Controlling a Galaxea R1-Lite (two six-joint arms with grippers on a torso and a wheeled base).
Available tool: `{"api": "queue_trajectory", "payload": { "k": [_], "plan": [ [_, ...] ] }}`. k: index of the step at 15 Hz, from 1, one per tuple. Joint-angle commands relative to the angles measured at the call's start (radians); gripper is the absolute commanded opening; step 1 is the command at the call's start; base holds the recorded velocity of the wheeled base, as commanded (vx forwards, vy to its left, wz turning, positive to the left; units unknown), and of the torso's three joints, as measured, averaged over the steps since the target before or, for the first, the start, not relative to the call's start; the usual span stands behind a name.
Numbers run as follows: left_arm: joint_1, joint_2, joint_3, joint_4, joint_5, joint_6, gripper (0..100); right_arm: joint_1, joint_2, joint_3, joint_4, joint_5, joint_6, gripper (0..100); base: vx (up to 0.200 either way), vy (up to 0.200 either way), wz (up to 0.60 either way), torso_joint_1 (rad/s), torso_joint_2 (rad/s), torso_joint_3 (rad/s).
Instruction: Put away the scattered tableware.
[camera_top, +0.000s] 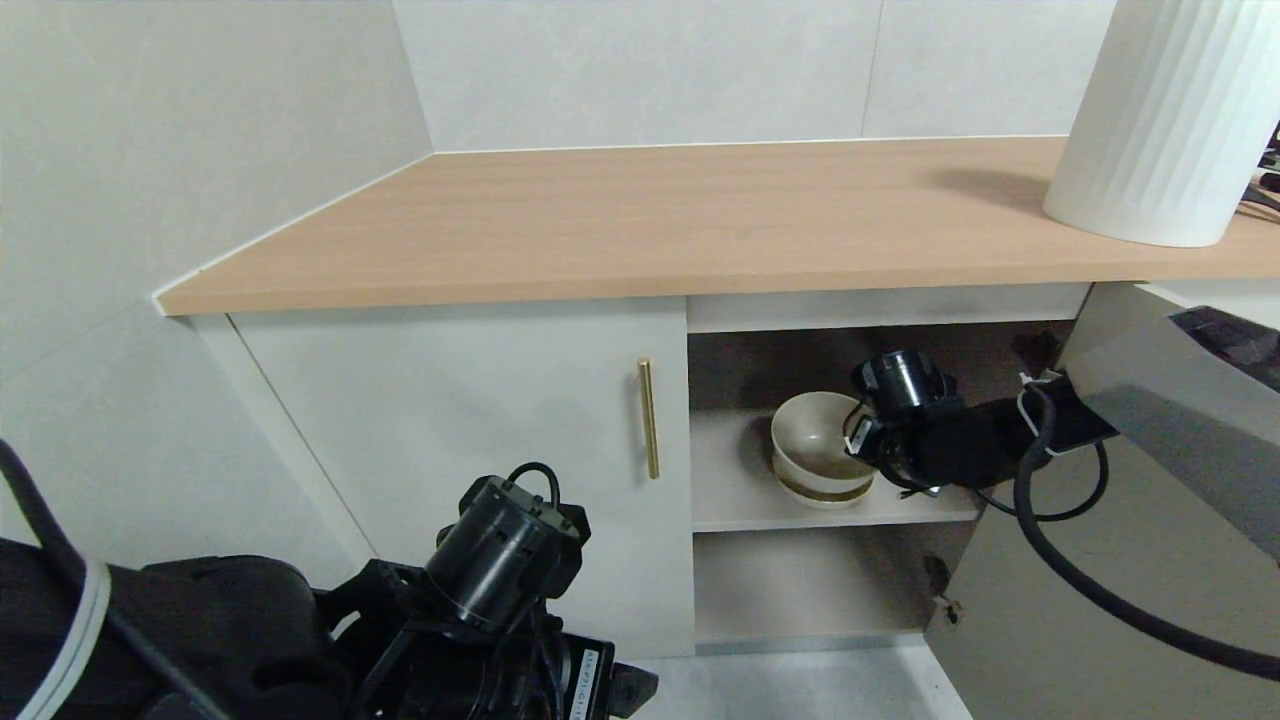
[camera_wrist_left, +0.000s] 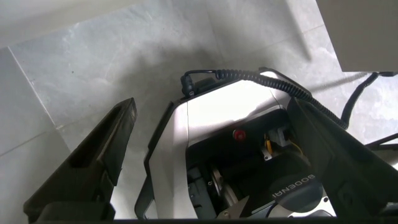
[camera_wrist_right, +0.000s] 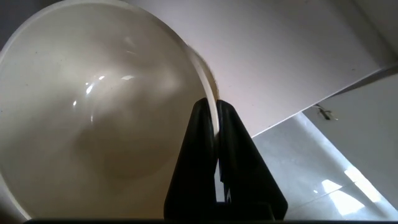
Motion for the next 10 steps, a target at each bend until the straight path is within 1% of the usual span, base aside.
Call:
{"api": "queue_trajectory", "payload": {
  "k": [1, 10],
  "plan": [
    [0.0, 0.001, 0.0, 0.0, 0.0, -0.001, 100, -0.002, 0.024, -0.008, 0.0, 0.001, 0.0, 0, 0.0, 0.0, 0.0, 0.0, 0.0, 0.0],
    [0.0, 0.001, 0.0, -0.001, 0.002, -0.001, 100, -0.002, 0.048, -0.025, 0.0, 0.002, 0.007, 0, 0.0, 0.0, 0.0, 0.0, 0.0, 0.0]
  ]
}}
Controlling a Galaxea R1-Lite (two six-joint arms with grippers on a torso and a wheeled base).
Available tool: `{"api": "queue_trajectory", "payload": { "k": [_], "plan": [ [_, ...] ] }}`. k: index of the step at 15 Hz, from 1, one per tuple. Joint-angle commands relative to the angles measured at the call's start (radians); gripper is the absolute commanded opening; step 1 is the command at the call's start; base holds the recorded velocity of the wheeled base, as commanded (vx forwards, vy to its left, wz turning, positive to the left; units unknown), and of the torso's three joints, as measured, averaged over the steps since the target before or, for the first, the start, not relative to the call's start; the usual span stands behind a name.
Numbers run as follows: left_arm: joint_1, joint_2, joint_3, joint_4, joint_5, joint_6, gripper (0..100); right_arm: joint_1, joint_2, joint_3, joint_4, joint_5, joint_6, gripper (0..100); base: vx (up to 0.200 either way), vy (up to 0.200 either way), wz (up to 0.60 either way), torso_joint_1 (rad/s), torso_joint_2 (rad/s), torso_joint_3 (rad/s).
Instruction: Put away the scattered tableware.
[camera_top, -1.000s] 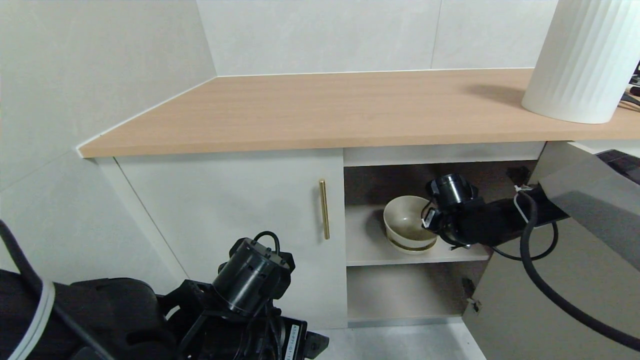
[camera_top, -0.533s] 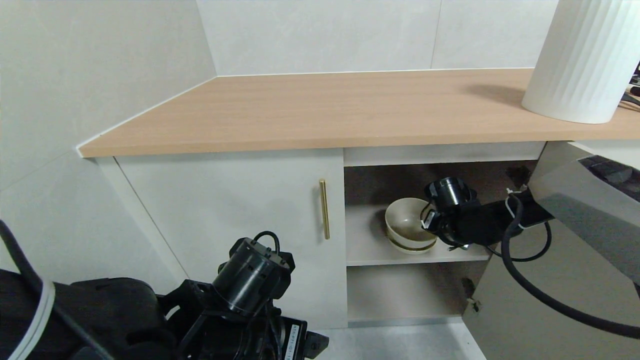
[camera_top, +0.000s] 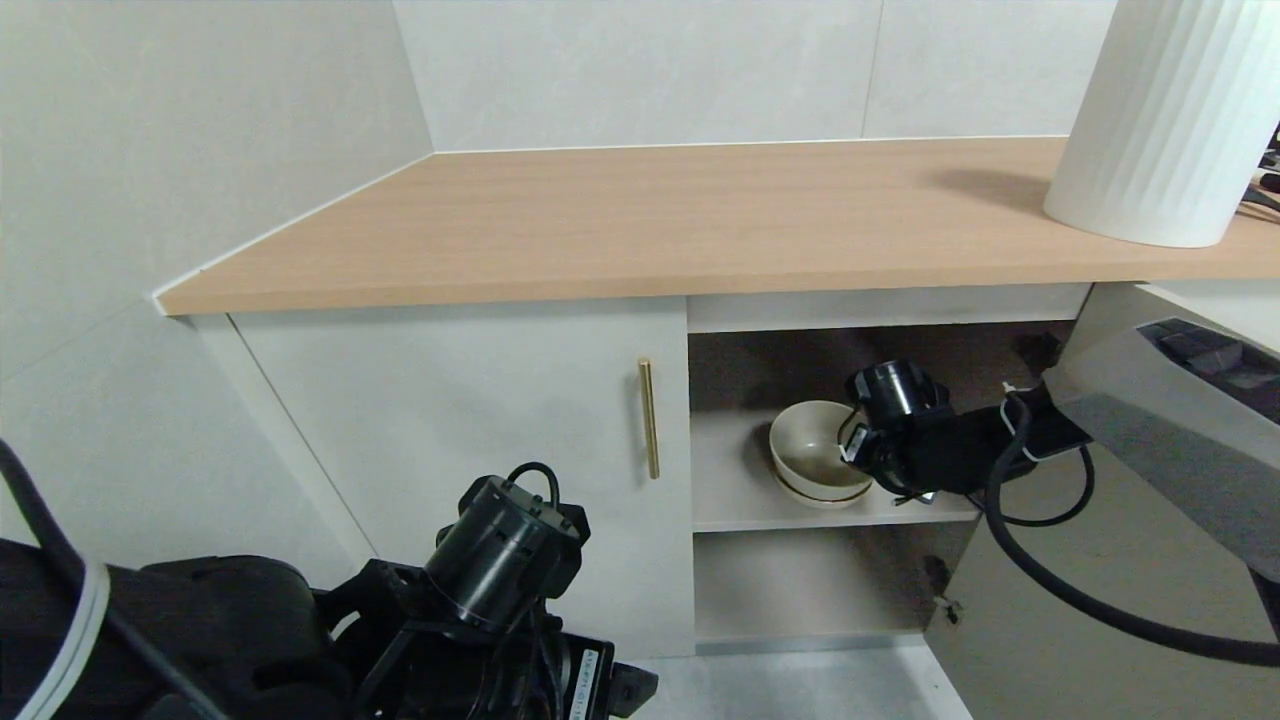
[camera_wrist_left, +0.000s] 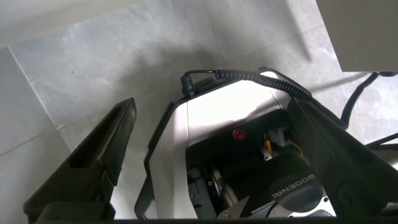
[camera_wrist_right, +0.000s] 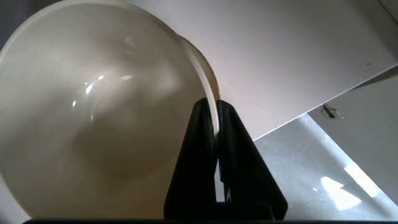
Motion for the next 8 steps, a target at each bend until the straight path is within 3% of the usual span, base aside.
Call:
{"api": "queue_trajectory", "payload": {
  "k": [1, 3, 4, 8],
  "plan": [
    [0.0, 0.001, 0.0, 0.0, 0.0, -0.001, 100, 0.001, 0.006, -0.002, 0.0, -0.002, 0.0, 0, 0.0, 0.0, 0.0, 0.0, 0.0, 0.0],
    [0.0, 0.0, 0.0, 0.0, 0.002, -0.001, 100, -0.001, 0.011, -0.011, 0.003, -0.003, 0.0, 0, 0.0, 0.0, 0.0, 0.0, 0.0, 0.0],
    [0.0, 0.0, 0.0, 0.0, 0.002, -0.001, 100, -0.001, 0.011, -0.011, 0.003, -0.003, 0.0, 100, 0.0, 0.0, 0.0, 0.0, 0.0, 0.0],
    [0.0, 0.0, 0.0, -0.001, 0.002, -0.001, 100, 0.001, 0.01, -0.008, 0.003, -0.003, 0.0, 100, 0.0, 0.0, 0.0, 0.0, 0.0, 0.0]
  ]
}}
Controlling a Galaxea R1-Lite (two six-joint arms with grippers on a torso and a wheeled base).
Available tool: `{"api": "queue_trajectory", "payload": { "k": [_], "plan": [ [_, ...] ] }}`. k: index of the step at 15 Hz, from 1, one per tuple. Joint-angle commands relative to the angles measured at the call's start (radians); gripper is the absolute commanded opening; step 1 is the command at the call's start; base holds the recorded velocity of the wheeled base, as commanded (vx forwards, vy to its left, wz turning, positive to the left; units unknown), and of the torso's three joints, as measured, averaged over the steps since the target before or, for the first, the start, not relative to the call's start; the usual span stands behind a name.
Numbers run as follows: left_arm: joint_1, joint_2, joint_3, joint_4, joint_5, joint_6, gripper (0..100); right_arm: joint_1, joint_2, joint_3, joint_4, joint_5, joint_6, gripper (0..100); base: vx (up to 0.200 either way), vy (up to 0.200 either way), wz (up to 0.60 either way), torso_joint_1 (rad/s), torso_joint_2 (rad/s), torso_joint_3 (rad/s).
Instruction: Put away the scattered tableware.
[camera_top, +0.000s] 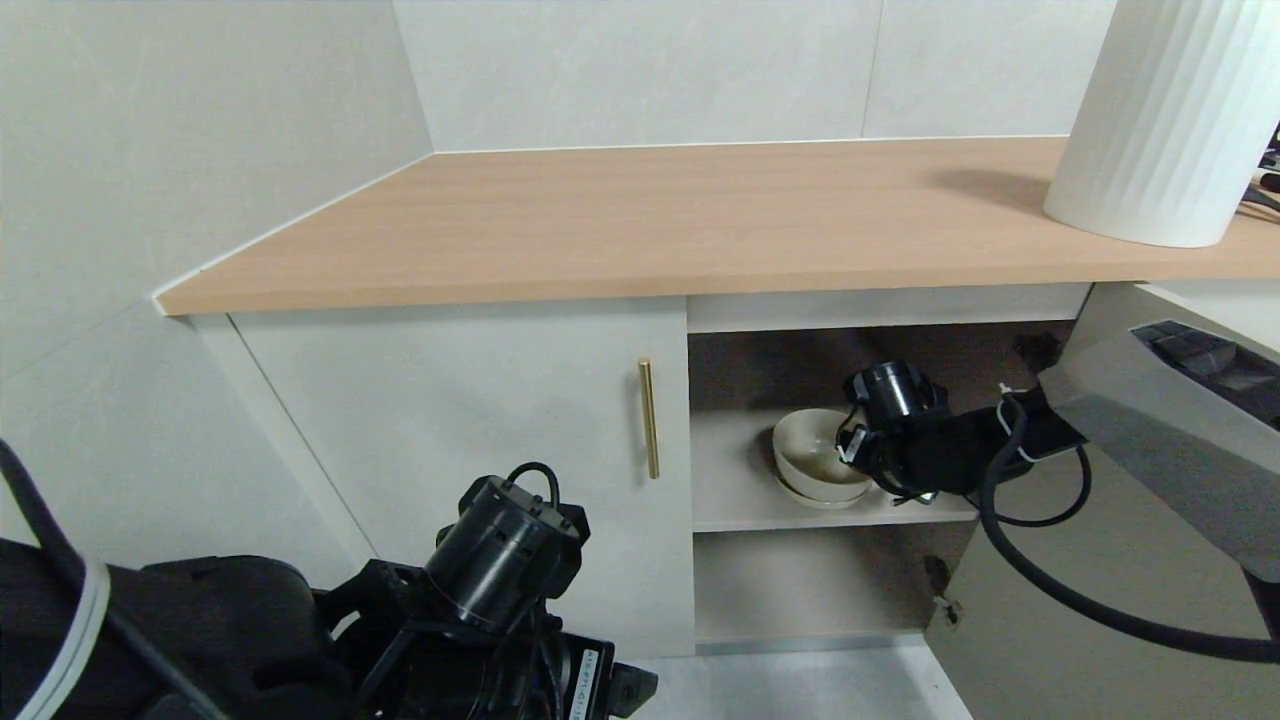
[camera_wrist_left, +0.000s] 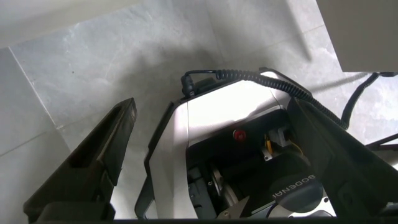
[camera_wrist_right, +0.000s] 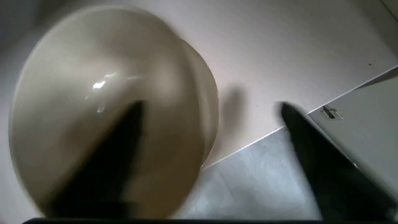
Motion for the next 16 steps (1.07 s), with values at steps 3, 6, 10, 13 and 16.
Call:
{"api": "queue_trajectory", "payload": {
  "k": [3, 6, 10, 13, 16],
  "plan": [
    [0.0, -0.003, 0.0, 0.0, 0.0, -0.001, 100, 0.001, -0.016, 0.006, 0.003, 0.0, 0.0, 100, 0.0, 0.0, 0.0, 0.0, 0.0, 0.0],
    [0.011, -0.042, -0.003, -0.001, 0.019, 0.001, 100, 0.017, -0.077, 0.033, 0.078, 0.024, 0.001, 100, 0.0, 0.0, 0.0, 0.0, 0.0, 0.0],
    [0.067, -0.212, -0.002, 0.005, 0.036, 0.013, 100, 0.063, -0.292, 0.161, 0.19, 0.133, -0.017, 100, 0.0, 0.0, 0.0, 0.0, 0.0, 0.0],
    [0.083, -0.389, 0.003, 0.05, 0.048, 0.048, 100, 0.113, -0.534, 0.299, 0.304, 0.23, -0.103, 100, 0.0, 0.0, 0.0, 0.0, 0.0, 0.0],
    [0.162, -0.522, 0.052, 0.077, 0.045, 0.116, 100, 0.206, -0.842, 0.424, 0.404, 0.259, -0.201, 100, 0.0, 0.0, 0.0, 0.0, 0.0, 0.0]
  ]
}}
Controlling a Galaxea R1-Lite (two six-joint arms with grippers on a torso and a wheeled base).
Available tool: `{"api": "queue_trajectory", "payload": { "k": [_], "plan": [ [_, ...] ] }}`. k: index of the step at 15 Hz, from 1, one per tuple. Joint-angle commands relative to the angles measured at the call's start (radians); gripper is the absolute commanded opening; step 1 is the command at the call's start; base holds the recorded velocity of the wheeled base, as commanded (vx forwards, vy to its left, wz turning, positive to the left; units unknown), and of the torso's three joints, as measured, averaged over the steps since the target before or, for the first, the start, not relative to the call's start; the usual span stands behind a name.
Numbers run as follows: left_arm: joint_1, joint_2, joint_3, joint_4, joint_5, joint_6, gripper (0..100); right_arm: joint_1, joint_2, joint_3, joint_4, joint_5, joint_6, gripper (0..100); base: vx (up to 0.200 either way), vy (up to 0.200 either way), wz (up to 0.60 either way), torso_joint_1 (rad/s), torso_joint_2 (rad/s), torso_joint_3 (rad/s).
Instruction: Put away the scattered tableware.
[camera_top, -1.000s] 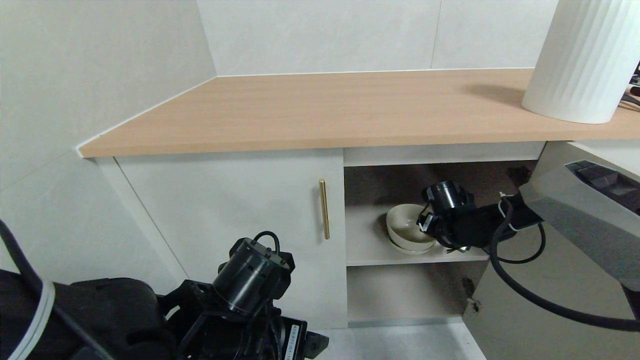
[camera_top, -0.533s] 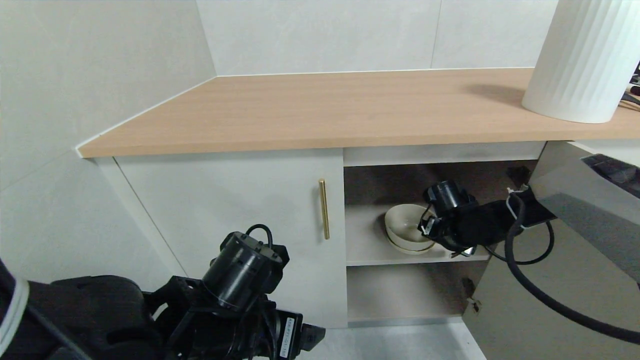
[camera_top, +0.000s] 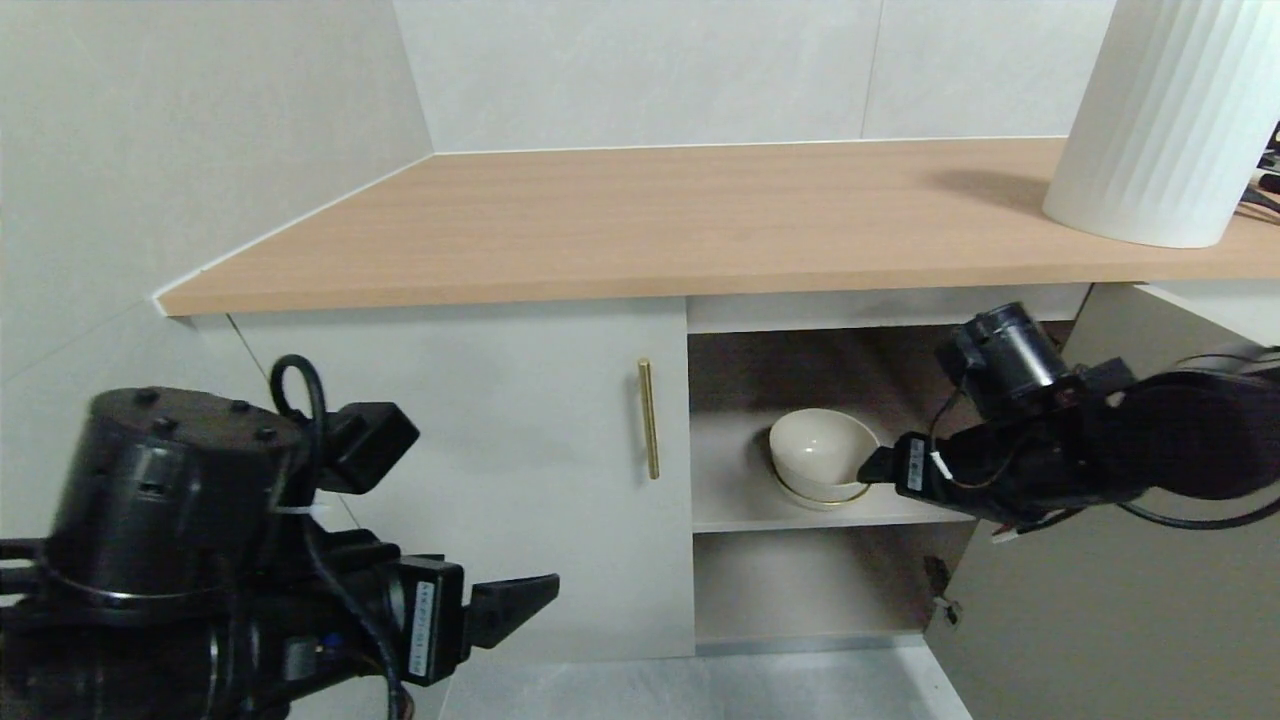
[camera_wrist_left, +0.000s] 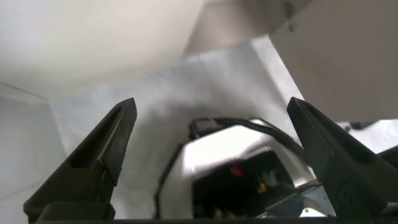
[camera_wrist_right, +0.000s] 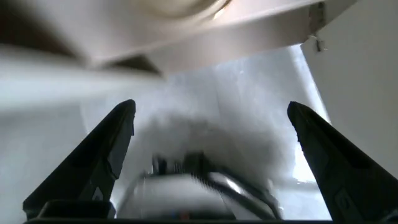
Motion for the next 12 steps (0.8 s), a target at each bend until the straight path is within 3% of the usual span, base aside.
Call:
{"api": "queue_trajectory", "payload": {
  "k": [1, 3, 9, 12],
  "plan": [
    [0.078, -0.139, 0.054, 0.003, 0.0, 0.071, 100, 0.121, -0.345, 0.129, 0.11, 0.031, -0.058, 100, 0.0, 0.0, 0.0, 0.0, 0.0, 0.0],
    [0.101, -0.176, 0.066, 0.002, -0.005, 0.085, 100, 0.139, -0.422, 0.174, 0.156, 0.031, -0.064, 100, 0.0, 0.0, 0.0, 0.0, 0.0, 0.0],
    [0.087, -0.065, 0.044, -0.02, 0.003, 0.086, 100, 0.142, -0.495, 0.272, 0.149, 0.036, -0.165, 100, 0.0, 0.0, 0.0, 0.0, 0.0, 0.0],
    [0.075, -0.035, 0.051, -0.02, 0.001, 0.085, 100, 0.142, -0.488, 0.276, 0.149, 0.036, -0.176, 100, -0.2, 0.0, 0.0, 0.007, 0.0, 0.001]
  ]
}}
